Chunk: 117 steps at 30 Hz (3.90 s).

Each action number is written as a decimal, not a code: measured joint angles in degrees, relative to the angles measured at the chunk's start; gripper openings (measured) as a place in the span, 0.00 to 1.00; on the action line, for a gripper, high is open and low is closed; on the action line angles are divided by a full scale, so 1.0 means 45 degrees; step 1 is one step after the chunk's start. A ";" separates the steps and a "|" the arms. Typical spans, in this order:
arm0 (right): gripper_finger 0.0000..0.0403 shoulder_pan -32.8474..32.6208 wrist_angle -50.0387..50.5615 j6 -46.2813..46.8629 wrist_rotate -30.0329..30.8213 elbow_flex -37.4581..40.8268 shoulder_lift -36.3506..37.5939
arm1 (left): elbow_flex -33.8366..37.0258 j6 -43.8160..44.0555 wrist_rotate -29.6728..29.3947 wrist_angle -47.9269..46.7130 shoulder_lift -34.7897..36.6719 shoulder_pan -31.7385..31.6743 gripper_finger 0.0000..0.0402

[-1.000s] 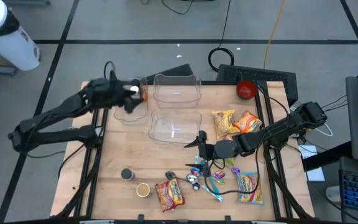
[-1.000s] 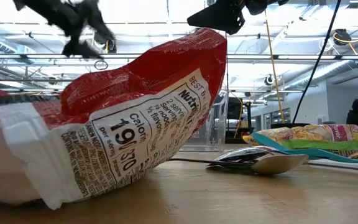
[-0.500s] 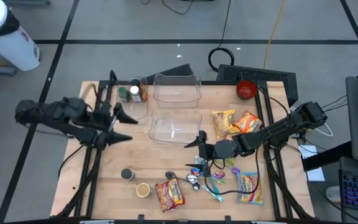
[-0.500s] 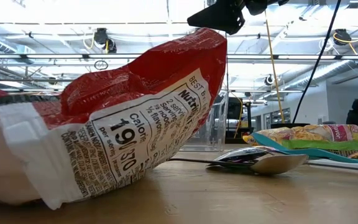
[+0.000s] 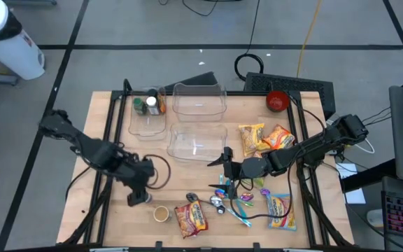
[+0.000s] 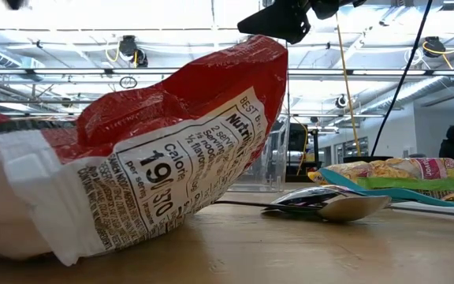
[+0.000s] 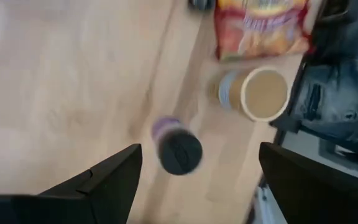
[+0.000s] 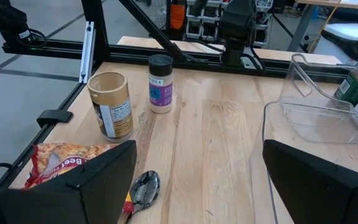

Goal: Pick & Place Food Item
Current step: Put the purple seasoning bottle into the top left transparent bin

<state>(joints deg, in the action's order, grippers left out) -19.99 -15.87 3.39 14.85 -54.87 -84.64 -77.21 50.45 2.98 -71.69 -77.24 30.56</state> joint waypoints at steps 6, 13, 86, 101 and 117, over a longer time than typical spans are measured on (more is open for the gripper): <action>0.86 0.0000 0.0003 0.0002 -0.0003 0.0000 0.0000 | 0.0490 0.2174 0.1038 -0.0201 -0.1153 0.0427 0.81; 0.85 0.0000 -0.0006 0.0002 -0.0029 0.0000 0.0000 | 0.0525 0.2258 0.0400 -0.0160 -0.1964 0.0443 0.80; 0.86 -0.0335 -0.0133 0.0089 0.0000 0.0001 0.0000 | 0.3570 0.1901 -0.0625 0.2273 -0.1097 0.1856 0.67; 0.86 -0.0335 -0.0137 0.0089 0.0005 0.0000 0.0000 | 0.4270 0.2435 -0.0704 0.2747 -0.1097 0.1846 0.67; 0.86 -0.0335 -0.0133 0.0089 0.0000 0.0002 0.0000 | 0.4270 0.2405 -0.0674 0.2670 -0.1097 0.1846 0.67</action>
<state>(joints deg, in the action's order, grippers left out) -21.50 -16.47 3.79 14.85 -54.86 -84.64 -58.00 61.28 -0.05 -59.68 -82.17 38.87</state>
